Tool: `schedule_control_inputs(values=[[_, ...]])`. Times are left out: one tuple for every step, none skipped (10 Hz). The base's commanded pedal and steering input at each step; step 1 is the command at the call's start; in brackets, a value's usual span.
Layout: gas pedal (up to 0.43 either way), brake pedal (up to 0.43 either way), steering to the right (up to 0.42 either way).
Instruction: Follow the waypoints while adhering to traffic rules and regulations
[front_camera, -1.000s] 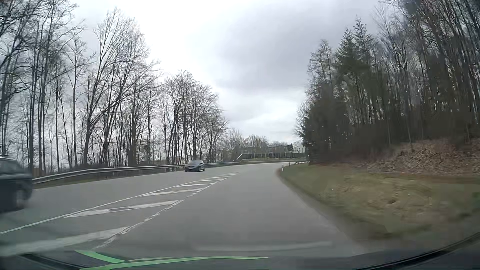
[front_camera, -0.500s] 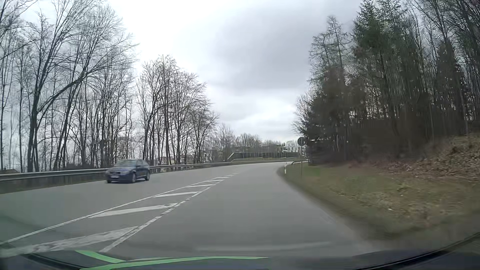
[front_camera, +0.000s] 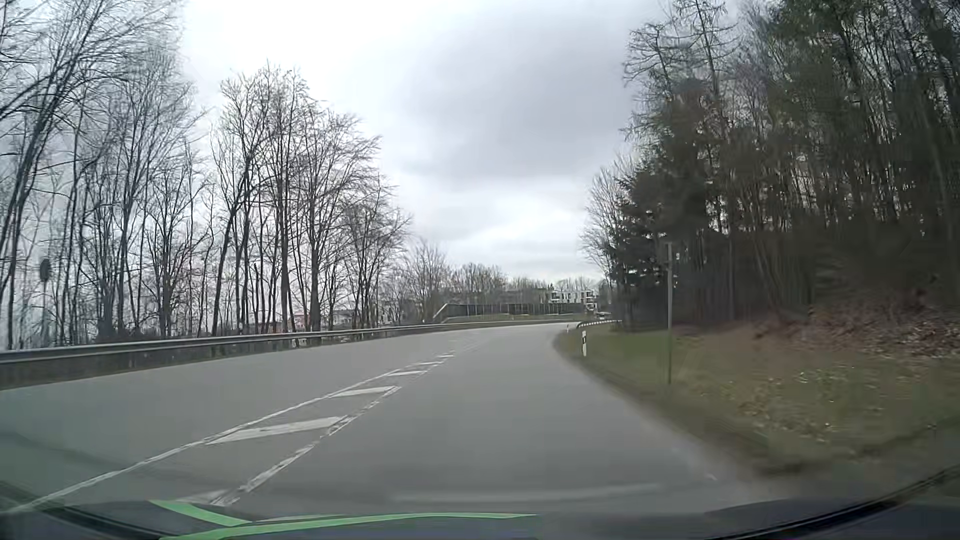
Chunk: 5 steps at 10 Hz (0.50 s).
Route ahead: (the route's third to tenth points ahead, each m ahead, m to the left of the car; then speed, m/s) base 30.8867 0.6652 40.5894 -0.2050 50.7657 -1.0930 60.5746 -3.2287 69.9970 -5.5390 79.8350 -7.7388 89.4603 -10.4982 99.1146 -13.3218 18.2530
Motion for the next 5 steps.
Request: schedule_control_inputs(values=[[0.11, 0.0, 0.016], [0.11, 0.0, 0.016], [0.11, 0.0, 0.017], [0.11, 0.0, 0.018], [0.11, 0.0, 0.018]])
